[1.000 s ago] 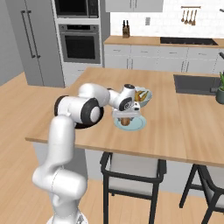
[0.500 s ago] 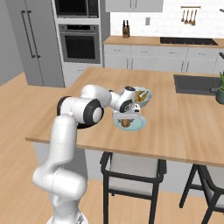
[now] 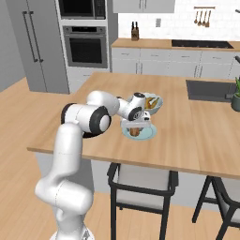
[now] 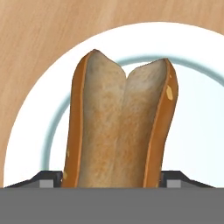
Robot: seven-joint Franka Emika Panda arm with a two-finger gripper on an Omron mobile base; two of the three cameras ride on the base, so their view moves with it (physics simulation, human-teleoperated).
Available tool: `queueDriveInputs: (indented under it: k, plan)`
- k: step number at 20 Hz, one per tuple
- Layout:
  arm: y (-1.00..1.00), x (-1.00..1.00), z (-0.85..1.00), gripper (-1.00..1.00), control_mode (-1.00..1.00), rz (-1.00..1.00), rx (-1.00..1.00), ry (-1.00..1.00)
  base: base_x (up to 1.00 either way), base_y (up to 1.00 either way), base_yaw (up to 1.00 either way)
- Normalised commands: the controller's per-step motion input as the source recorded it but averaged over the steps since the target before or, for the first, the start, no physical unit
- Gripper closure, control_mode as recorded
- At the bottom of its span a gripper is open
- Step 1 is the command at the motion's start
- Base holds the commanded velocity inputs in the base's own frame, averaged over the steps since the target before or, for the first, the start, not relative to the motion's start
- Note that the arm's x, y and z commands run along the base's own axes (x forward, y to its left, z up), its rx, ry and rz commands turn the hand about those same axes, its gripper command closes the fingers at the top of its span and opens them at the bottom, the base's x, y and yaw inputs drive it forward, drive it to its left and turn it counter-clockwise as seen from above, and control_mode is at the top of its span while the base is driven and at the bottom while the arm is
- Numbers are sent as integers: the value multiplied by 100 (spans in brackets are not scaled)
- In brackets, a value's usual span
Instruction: Place one bun and one sausage from the bowl on each plate.
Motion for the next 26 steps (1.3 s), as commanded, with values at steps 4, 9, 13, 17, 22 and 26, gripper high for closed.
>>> queueDriveInputs:
  k: [4, 9, 13, 17, 22, 26]
  plan:
    - [0, 0, 0, -100, -100, 0, 0, 0, 0, 0, 0]
    - [0, -4, 3, -100, -100, 0, 0, 0, 0, 0, 0]
    - [0, -2, 32, -100, -100, -2, 0, 0, 0, 0, 0]
    - [0, 0, 33, -100, -100, -5, 0, 0, 0, 0, 0]
    - [46, -39, 41, -100, -100, -18, 0, 0, 0, 0, 0]
    - [94, -30, 38, -100, -100, -24, 0, 0, 0, 0, 0]
